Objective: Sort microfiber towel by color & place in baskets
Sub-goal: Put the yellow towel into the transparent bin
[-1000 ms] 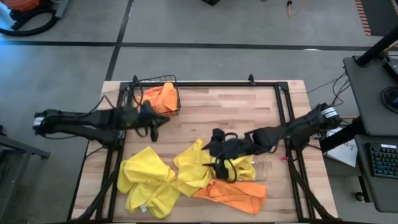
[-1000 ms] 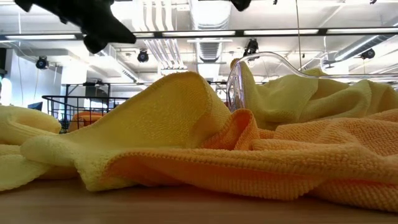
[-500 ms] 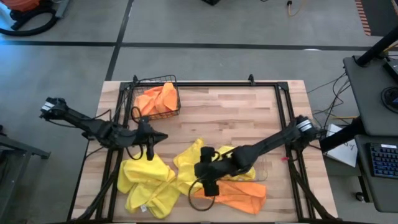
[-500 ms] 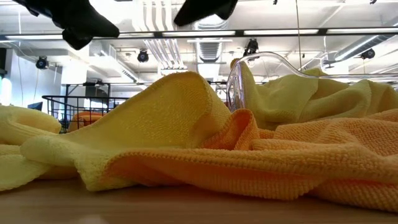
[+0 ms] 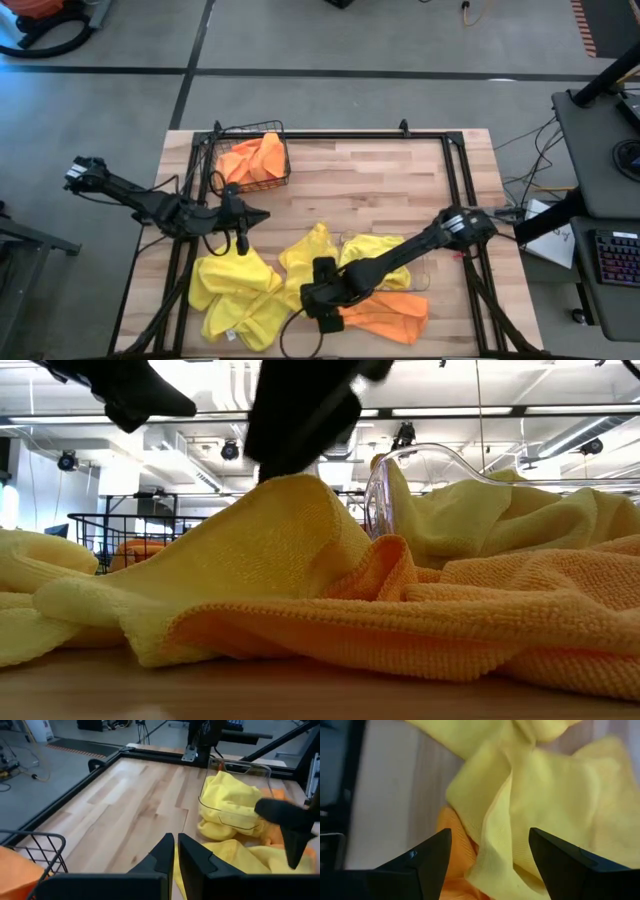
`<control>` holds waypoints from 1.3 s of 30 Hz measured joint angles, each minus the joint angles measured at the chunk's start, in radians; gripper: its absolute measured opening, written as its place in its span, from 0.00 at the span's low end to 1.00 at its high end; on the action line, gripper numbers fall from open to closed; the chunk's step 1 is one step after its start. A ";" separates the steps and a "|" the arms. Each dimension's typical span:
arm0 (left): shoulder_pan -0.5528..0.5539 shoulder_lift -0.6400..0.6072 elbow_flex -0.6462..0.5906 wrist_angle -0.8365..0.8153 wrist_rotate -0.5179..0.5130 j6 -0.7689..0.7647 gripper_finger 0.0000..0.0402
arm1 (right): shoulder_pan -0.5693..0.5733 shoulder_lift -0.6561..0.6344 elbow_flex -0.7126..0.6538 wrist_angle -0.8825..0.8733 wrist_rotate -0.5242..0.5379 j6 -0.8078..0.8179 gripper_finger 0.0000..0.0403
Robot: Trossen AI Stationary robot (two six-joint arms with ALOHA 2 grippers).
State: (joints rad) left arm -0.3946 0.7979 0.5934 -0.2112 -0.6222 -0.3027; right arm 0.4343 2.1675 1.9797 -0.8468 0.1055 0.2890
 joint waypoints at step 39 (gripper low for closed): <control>0.002 -0.003 0.066 -0.002 -0.139 0.250 0.02 | 0.025 -0.241 0.285 -0.020 0.340 -0.238 0.02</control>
State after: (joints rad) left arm -0.3925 0.7952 0.6598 -0.2130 -0.7616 -0.0528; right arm 0.4596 1.9264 2.2651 -0.8670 0.4451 0.0513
